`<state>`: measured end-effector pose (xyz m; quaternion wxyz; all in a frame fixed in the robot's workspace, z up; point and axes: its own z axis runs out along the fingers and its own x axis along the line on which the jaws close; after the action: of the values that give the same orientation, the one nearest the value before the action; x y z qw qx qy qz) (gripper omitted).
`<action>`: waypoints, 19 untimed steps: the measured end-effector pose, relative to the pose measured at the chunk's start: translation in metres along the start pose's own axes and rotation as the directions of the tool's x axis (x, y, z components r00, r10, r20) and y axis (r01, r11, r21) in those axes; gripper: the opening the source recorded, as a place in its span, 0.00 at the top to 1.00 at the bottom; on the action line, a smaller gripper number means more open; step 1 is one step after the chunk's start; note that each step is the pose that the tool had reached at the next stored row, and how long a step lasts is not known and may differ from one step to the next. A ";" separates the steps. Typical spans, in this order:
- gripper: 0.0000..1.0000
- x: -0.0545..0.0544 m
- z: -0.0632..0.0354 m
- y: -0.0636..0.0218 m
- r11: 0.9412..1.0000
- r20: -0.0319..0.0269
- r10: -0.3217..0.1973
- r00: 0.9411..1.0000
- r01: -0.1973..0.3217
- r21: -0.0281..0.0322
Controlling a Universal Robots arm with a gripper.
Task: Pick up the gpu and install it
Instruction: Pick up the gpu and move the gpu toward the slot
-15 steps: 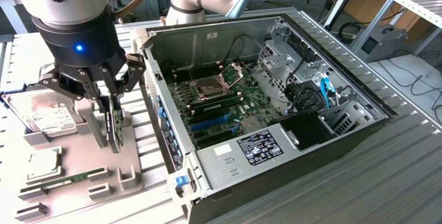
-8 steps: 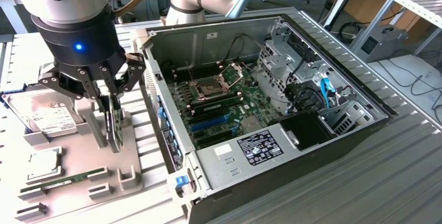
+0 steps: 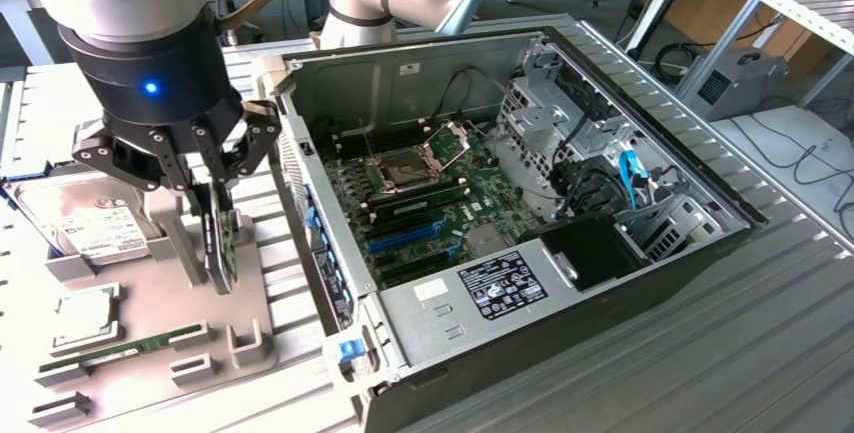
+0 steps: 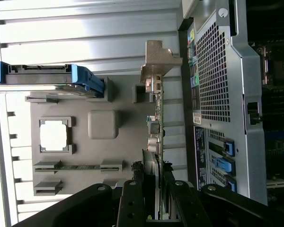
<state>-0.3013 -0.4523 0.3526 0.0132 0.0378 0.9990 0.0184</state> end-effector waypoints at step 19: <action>0.74 0.000 -0.0038 0.0001 1.000 0.000 0.000 1.000 0.000 0.000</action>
<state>-0.3014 -0.4523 0.3564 0.0132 0.0378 0.9990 0.0183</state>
